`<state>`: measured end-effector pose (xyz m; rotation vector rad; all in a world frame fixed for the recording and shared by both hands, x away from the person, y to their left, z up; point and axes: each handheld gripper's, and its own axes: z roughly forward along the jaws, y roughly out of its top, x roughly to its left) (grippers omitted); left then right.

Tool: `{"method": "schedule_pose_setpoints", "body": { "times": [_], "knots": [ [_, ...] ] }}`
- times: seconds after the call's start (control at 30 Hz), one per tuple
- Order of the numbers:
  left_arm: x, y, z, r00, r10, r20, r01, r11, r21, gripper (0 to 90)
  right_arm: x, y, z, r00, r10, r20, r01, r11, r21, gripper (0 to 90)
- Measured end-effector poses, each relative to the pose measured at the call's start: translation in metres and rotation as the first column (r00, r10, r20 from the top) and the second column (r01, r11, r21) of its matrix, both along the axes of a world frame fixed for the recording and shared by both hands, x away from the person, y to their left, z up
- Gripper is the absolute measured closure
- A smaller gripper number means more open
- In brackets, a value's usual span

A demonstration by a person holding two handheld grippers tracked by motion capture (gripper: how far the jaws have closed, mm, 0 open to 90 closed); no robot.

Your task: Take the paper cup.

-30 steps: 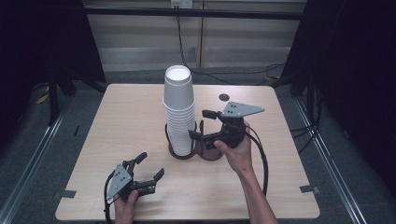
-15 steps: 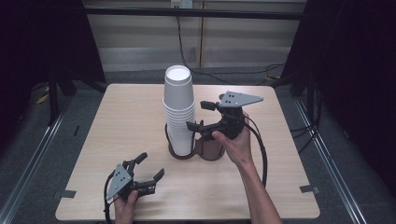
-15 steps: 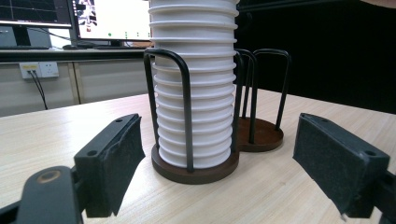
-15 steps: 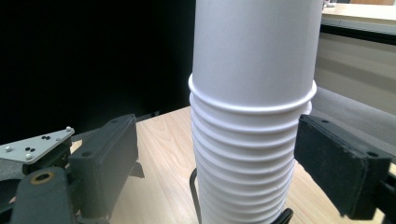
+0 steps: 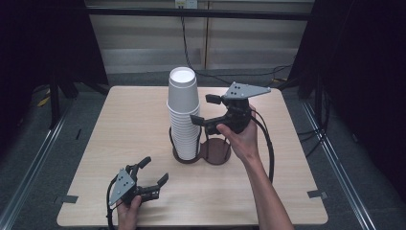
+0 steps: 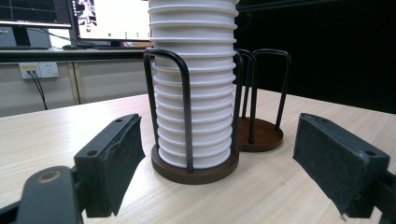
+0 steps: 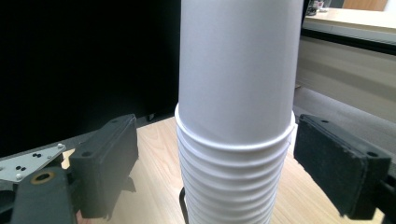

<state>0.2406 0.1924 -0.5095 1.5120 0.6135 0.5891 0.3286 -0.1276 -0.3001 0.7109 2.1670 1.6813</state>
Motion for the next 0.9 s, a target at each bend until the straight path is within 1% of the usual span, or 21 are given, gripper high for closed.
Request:
{"method": "schedule_pose_setpoints", "body": {
  "times": [0.17,0.3,0.57,0.63,0.73,0.77,0.8,0.87,0.9],
  "knots": [
    [0.0,0.0,0.0,1.0,-0.002,0.0,0.002,1.0,0.0,15.6,0.005,0.003,0.007,1.0,-0.001,0.003,0.001,0.9999,-0.013,13.1],
    [0.0,0.0,0.0,1.0,-0.002,0.001,0.002,1.0,-0.003,15.6,0.009,0.006,0.012,1.0,0.009,0.0,-0.009,0.9997,-0.025,13.1],
    [0.0,0.0,0.0,1.0,-0.003,0.001,0.003,1.0,-0.003,15.6,0.015,0.013,0.024,0.9999,0.012,0.011,-0.011,0.9987,-0.05,13.1],
    [0.0,0.0,0.0,1.0,-0.003,0.001,0.003,1.0,-0.003,15.6,0.018,0.015,0.026,0.9999,0.009,0.005,-0.009,0.998,-0.063,13.1],
    [0.0,0.001,0.0,1.0,-0.004,0.005,0.004,1.0,0.0,15.6,0.022,0.017,0.029,0.9999,0.013,-0.004,-0.013,0.9977,-0.066,13.1],
    [-0.001,0.0,0.0,1.0,-0.005,-0.005,0.005,0.9998,-0.017,15.6,0.023,0.018,0.029,0.9999,0.014,-0.007,-0.015,0.9979,-0.063,13.1],
    [0.0,0.0,0.0,1.0,-0.003,0.003,0.003,1.0,-0.006,15.6,0.025,0.019,0.03,0.9999,0.013,-0.007,-0.014,0.9981,-0.06,13.0],
    [0.0,0.0,0.0,1.0,-0.003,0.003,0.003,1.0,-0.005,15.5,0.027,0.022,0.031,0.9998,0.017,-0.01,-0.017,0.9978,-0.064,12.9],
    [-0.001,0.0,0.0,1.0,-0.005,-0.005,0.005,0.9999,-0.016,15.6,0.029,0.024,0.032,0.9997,0.019,-0.014,-0.02,0.9972,-0.071,12.9]
  ]
}}
